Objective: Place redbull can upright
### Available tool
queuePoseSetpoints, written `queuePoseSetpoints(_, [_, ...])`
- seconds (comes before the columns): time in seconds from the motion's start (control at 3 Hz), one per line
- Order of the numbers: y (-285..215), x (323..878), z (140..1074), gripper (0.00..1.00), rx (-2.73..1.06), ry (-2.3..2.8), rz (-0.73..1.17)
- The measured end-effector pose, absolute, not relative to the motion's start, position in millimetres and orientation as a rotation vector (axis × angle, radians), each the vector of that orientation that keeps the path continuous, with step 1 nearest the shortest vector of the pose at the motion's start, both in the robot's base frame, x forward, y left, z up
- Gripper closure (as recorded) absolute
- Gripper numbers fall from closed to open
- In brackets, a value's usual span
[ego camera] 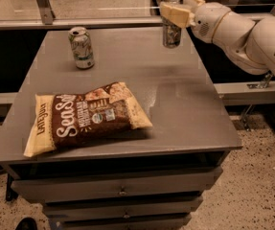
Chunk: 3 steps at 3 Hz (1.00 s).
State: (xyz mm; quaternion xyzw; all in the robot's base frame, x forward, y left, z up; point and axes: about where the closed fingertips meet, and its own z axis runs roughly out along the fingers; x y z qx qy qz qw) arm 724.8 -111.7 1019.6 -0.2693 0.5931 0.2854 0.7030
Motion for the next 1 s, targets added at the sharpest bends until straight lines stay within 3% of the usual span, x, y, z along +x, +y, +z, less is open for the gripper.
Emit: queuePoseSetpoints(1.0, [-144.0, 720.8, 946.8, 1.0, -0.599, 1.333, 0.739])
